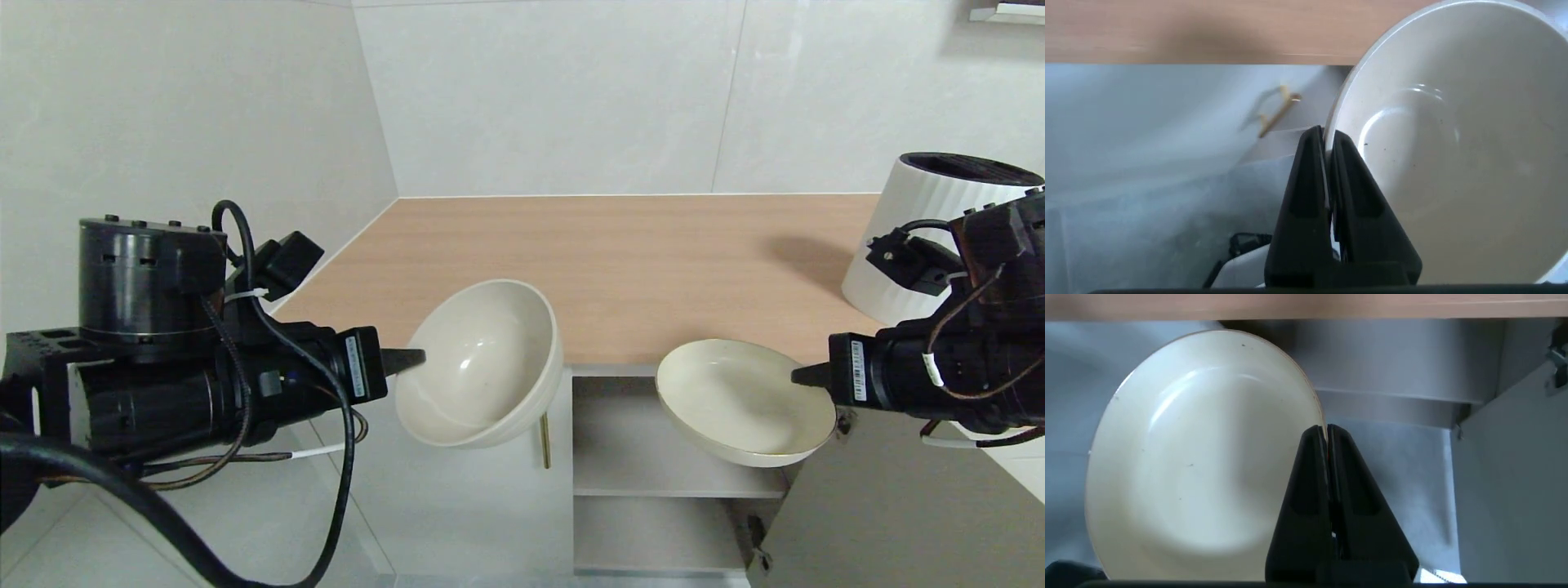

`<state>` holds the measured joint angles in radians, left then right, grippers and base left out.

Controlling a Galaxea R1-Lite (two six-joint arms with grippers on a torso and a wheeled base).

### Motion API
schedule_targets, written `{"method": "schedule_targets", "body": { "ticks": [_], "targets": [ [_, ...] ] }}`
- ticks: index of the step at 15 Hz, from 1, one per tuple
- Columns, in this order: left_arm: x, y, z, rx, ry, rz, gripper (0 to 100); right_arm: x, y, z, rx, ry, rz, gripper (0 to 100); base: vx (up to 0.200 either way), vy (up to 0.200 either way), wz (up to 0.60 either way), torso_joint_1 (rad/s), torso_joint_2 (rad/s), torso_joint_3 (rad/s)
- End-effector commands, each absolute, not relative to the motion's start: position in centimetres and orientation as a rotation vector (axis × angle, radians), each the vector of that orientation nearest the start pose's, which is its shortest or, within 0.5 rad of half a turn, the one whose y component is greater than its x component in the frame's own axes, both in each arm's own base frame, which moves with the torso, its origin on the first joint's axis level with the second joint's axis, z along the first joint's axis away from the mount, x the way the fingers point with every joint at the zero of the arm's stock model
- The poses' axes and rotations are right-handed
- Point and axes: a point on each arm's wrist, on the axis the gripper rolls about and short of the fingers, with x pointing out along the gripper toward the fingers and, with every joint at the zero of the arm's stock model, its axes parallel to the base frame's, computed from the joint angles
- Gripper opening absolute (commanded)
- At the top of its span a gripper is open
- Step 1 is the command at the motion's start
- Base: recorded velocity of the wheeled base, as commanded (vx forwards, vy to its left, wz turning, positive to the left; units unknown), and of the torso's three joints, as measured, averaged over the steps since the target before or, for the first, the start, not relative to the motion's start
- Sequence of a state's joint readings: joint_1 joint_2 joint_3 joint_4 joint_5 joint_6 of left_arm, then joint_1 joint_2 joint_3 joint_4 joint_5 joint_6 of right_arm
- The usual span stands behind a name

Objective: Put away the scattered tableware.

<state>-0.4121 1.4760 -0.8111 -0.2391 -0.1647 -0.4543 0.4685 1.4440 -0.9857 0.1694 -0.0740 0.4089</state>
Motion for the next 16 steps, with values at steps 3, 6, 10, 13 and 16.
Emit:
{"method": "schedule_targets", "body": {
  "ticks": [3, 6, 10, 13, 16],
  "targets": [
    [22.79, -10.38, 20.68, -0.382, 0.554, -0.458, 0, 21.67, 10.47, 22.14, 0.216, 0.698, 0.232, 0, 0.000, 0.000, 0.00, 0.000, 0.00, 0.000],
    [23.17, -10.54, 20.17, -0.377, 0.573, -0.453, 0, 21.78, 10.48, 22.03, 0.211, 0.701, 0.229, 0, 0.000, 0.000, 0.00, 0.000, 0.00, 0.000],
    [23.21, -10.56, 20.18, -0.377, 0.573, -0.453, 0, 22.15, 10.62, 21.61, 0.210, 0.703, 0.227, 0, 0.000, 0.000, 0.00, -0.117, 0.28, 0.154],
    [23.27, -10.59, 20.10, -0.377, 0.576, -0.452, 0, 22.35, 10.72, 21.37, 0.209, 0.708, 0.226, 0, 0.000, 0.000, 0.00, -0.191, 0.47, 0.258],
    [23.32, -10.61, 20.02, -0.376, 0.579, -0.451, 0, 22.45, 10.76, 21.26, 0.208, 0.711, 0.225, 0, 0.000, 0.000, 0.00, -0.198, 0.48, 0.281]
  ]
}}
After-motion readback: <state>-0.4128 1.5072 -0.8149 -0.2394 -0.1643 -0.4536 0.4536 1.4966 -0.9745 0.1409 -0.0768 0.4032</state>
